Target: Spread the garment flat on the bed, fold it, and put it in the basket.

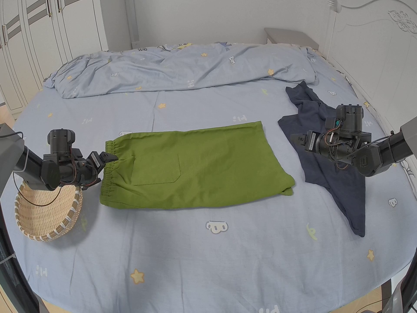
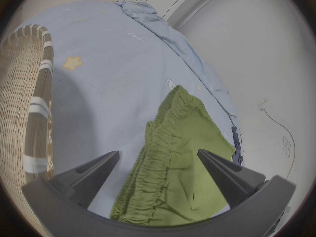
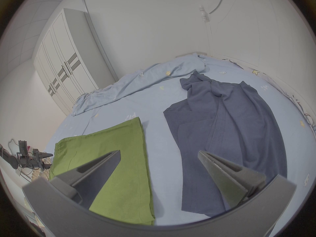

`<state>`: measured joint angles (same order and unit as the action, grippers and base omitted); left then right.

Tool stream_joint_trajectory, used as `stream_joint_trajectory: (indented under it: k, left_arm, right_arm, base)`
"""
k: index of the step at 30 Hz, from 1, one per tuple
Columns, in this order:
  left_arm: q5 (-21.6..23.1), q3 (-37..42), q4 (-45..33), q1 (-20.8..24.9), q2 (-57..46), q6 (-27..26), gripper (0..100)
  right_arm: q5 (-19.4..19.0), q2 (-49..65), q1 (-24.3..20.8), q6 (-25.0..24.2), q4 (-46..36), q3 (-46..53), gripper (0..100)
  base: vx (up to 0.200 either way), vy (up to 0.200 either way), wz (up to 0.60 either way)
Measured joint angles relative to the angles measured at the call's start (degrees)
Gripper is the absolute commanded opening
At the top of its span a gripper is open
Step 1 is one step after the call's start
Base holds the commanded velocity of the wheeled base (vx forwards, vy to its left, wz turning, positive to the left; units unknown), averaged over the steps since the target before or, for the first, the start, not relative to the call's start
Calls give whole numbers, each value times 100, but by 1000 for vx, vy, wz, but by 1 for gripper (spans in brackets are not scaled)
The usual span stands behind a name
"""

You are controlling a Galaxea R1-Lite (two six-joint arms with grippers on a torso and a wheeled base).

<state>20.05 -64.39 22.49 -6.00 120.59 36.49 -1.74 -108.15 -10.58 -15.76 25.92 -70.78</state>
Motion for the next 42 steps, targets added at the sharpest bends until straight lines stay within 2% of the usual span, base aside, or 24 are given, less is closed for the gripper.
stream_joint_trajectory:
  k: [6, 12, 20, 26, 27, 42]
  left_arm:
    - [233, -22, 162, 55, 160, 38, 100]
    - [887, -30, 173, 7, 269, 60, 100]
    - [1041, -60, 213, -161, 424, 43, 100]
    - [1374, -129, 205, -196, 485, 82, 100]
    - [1393, -143, 202, -196, 496, 82, 0]
    - [1435, -316, 197, -160, 651, 196, 0]
  right_arm:
    - [0, 0, -7, 4, 5, 22, 100]
    - [0, -2, -7, 4, 5, 28, 100]
    - [-6, -2, 15, 2, 9, 22, 100]
    - [-28, -6, 39, -5, 5, -11, 100]
    - [-33, -9, 41, -5, 2, -11, 100]
    - [-37, -13, 59, -5, -9, -33, 100]
  base:
    - [0, 0, 0]
    - [0, 0, 0]
    - [0, 0, 0]
    - [0, 0, 0]
    - [0, 0, 0]
    - [0, 0, 0]
